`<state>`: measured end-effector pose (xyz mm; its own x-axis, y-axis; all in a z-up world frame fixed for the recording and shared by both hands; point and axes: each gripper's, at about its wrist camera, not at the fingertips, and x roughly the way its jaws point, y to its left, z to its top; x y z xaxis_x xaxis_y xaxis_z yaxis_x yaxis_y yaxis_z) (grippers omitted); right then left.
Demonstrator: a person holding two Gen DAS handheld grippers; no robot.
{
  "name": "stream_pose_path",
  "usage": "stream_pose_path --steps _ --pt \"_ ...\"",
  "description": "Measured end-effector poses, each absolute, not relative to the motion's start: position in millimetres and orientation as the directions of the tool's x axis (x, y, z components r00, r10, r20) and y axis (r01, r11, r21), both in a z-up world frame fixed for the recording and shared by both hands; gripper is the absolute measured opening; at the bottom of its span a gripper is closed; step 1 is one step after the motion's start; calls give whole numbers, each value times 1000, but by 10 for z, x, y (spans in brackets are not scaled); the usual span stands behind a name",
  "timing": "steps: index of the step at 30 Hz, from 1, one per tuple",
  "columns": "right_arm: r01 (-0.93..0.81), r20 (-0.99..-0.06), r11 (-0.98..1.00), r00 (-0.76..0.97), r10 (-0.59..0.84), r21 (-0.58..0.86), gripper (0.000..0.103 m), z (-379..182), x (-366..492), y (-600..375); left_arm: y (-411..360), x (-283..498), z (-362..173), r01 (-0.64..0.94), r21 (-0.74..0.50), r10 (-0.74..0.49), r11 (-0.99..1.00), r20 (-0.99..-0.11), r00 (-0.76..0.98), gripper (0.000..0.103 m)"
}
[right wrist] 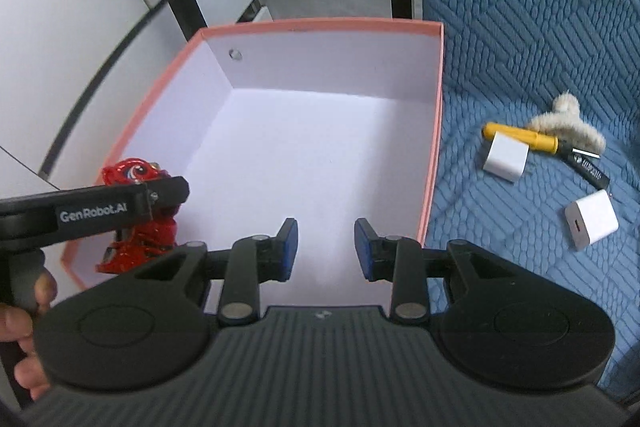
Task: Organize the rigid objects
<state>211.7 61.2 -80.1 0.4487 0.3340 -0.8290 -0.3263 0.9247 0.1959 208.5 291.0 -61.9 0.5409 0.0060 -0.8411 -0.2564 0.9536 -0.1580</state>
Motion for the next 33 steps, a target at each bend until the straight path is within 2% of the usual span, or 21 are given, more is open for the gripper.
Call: stream_pose_path --steps 5,13,20,23,25,27,33 --pt "-315 -816 929 473 333 197 35 -701 2152 520 2790 2094 -710 -237 -157 -5 959 -844 536 63" --pt "-282 -719 943 617 320 177 35 -342 2176 44 2583 2067 -617 -231 -133 18 964 -833 553 63" --pt "-203 -681 978 709 184 53 38 -473 2123 -577 2444 2004 -518 -245 -125 37 961 -823 567 63" --pt "-167 -680 986 723 122 0 50 -665 2115 -809 2369 2014 -528 -243 -123 38 962 -822 568 63" --pt "-146 -686 989 720 107 1 55 -799 2118 -942 2327 2014 -537 -233 -123 33 965 -820 571 63" --pt "-130 -688 992 720 95 1 65 -917 2121 -1053 2304 2008 -539 -228 -122 32 966 -819 573 63" --pt "-147 -666 988 741 80 -46 74 -1246 2191 -1241 2269 1989 -534 -235 -118 45 965 -806 590 63"
